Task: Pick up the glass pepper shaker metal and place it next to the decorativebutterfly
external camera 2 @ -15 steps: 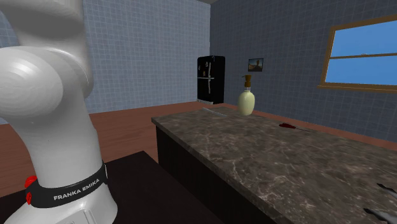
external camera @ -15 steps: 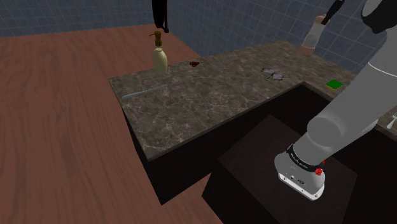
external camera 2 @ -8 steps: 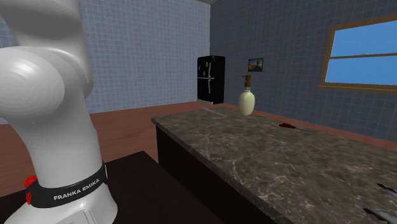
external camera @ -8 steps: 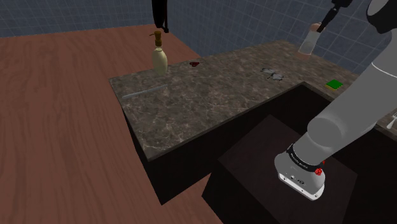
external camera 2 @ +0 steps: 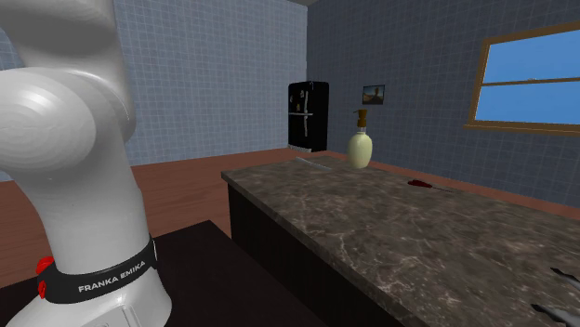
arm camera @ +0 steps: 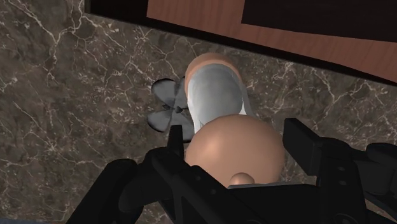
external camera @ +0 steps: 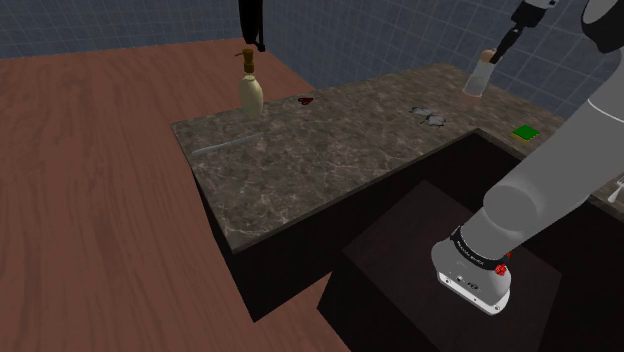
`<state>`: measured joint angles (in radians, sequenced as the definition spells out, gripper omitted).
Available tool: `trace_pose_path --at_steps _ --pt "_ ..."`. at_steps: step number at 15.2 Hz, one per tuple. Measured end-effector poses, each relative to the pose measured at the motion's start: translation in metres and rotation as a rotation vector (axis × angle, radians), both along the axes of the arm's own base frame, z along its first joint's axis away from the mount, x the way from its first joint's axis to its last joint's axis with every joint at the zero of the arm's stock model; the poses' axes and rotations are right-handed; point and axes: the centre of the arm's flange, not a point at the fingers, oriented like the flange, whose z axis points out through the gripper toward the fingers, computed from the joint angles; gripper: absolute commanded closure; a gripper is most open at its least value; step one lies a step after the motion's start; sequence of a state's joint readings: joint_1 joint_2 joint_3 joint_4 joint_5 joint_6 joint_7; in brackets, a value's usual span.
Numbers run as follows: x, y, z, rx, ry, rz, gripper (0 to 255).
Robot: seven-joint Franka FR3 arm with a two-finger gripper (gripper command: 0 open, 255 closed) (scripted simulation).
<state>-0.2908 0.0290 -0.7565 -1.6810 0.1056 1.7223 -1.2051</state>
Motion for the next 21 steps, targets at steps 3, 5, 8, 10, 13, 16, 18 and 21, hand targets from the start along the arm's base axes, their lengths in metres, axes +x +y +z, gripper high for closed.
trace_pose_path --at_steps 3,5,8,10,13,16,18,21 --pt "0.000 -0.001 -0.015 0.000 0.000 0.000 255" --pt "-0.001 0.000 -0.024 0.000 0.000 0.000 255" --pt "-0.002 -0.002 -0.041 0.000 0.000 0.000 255" --pt "0.000 -0.001 -0.052 0.000 0.000 0.000 255" --pt "-0.001 0.001 -0.069 0.000 0.000 0.000 255" --pt "0.000 0.000 -0.084 0.000 0.000 0.000 255" --pt "0.000 -0.001 -0.093 0.000 0.000 0.000 255" --pt "-0.001 -0.001 -0.109 0.000 0.000 0.000 255"
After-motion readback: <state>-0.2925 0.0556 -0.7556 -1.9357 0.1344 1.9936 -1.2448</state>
